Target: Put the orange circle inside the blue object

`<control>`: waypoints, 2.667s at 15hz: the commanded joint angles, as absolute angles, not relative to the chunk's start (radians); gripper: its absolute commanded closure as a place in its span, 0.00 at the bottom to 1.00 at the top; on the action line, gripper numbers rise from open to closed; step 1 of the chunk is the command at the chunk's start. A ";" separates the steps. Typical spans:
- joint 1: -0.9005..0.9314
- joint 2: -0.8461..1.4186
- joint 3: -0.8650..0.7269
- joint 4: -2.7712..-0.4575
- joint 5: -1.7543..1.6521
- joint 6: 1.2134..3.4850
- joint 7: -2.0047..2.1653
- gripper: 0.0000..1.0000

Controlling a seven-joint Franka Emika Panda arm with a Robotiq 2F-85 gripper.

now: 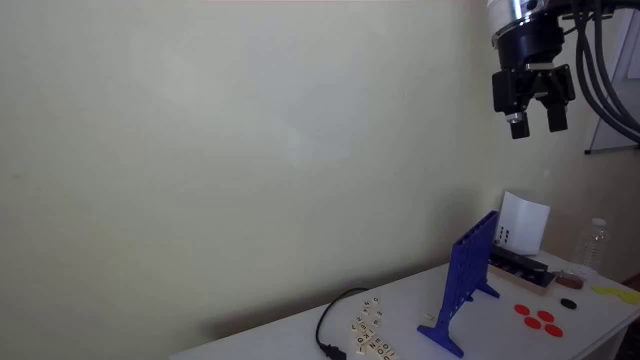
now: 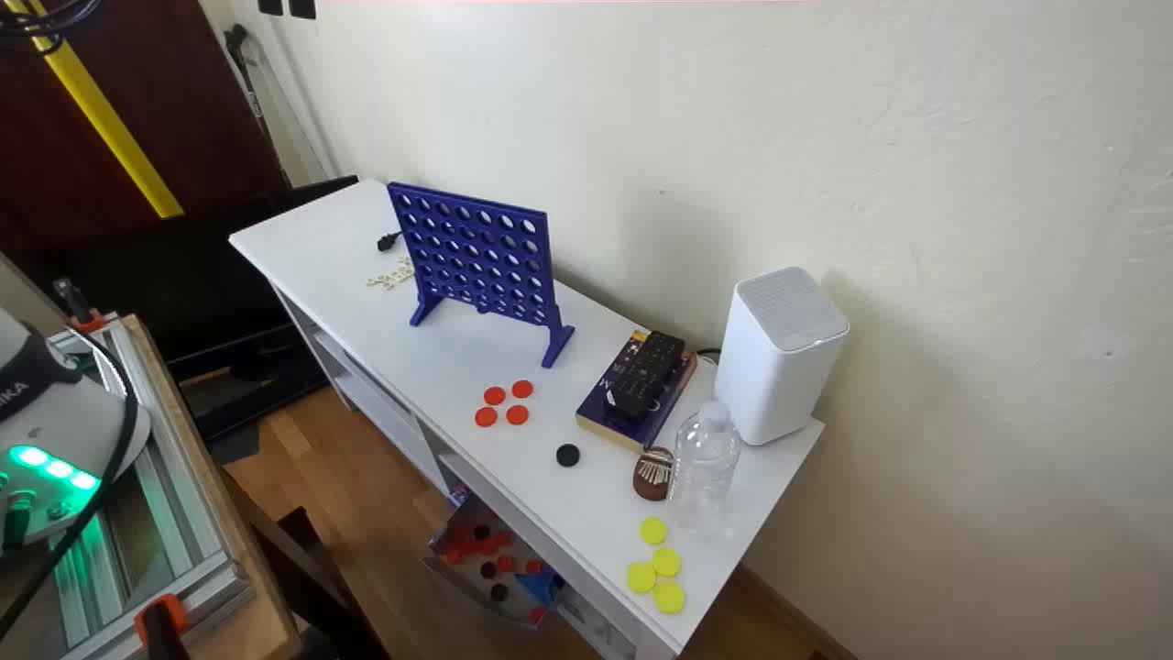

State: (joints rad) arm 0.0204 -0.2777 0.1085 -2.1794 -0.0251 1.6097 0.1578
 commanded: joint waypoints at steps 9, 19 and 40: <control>-0.001 -0.266 0.066 -2.209 -0.031 1.640 0.183 0.00; -0.087 -0.212 -0.086 -2.420 -0.041 2.047 0.030 0.00; -0.240 0.044 -0.258 -2.553 -0.022 2.306 -0.090 0.00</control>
